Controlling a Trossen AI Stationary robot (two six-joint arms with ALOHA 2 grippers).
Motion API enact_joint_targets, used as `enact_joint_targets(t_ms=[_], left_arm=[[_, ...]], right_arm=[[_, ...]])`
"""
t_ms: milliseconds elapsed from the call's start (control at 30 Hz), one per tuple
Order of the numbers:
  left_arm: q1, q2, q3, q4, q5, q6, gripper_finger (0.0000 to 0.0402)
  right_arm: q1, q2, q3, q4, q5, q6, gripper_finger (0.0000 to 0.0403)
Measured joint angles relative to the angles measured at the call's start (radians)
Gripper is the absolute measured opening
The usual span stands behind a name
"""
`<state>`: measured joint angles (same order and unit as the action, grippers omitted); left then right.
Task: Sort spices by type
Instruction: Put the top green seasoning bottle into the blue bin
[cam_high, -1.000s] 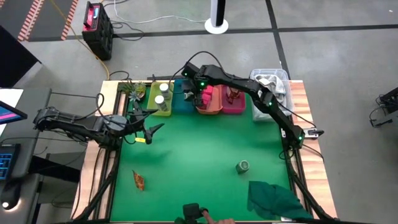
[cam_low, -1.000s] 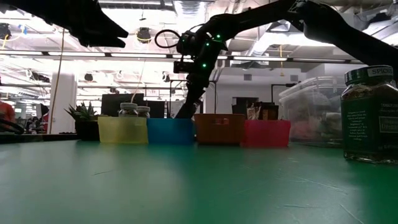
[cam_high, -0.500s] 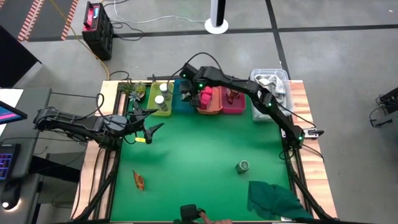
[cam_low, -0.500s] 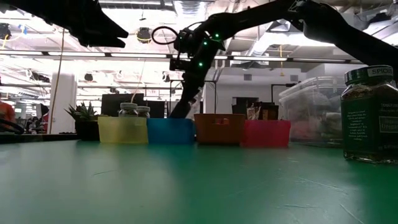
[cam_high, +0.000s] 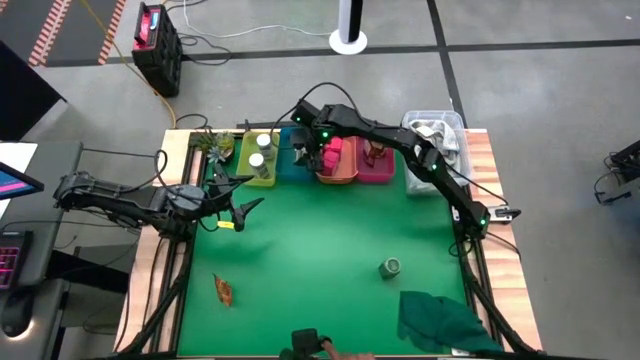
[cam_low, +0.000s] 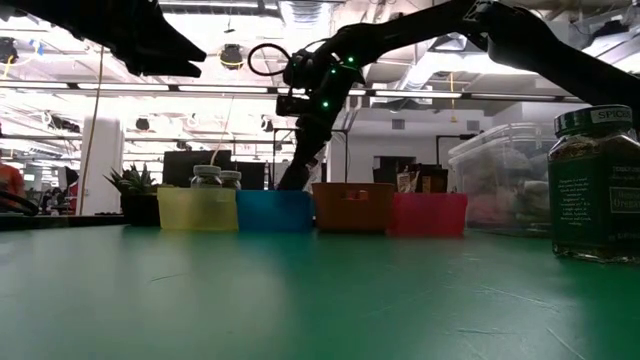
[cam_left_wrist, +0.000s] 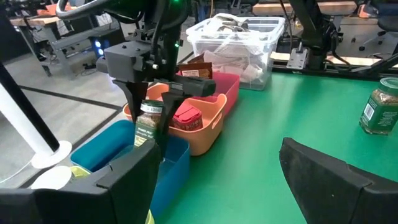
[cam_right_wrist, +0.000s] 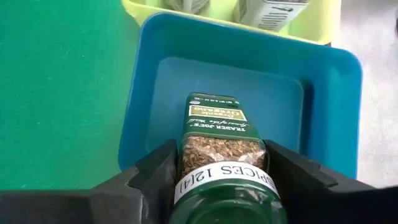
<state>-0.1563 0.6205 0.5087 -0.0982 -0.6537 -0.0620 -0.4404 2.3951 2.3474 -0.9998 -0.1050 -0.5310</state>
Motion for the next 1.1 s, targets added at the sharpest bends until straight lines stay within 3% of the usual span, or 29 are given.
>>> enact_joint_targets(t_ms=[433,900,1100], left_arm=[[0.0,0.0,0.001,0.0,0.0,0.012,0.0317],[0.0,0.0,0.001,-0.003,-0.001,0.018,0.0317],[0.0,0.0,0.001,-0.001,0.0,0.02,0.0317]], right_arm=[[0.007,0.0,0.0,0.065,0.002,-0.046,0.0339],[0.006,-0.057,0.006,-0.104,0.036,0.005,0.034],[-0.004,-0.05,-0.026,-0.08,0.029,0.008,0.034]])
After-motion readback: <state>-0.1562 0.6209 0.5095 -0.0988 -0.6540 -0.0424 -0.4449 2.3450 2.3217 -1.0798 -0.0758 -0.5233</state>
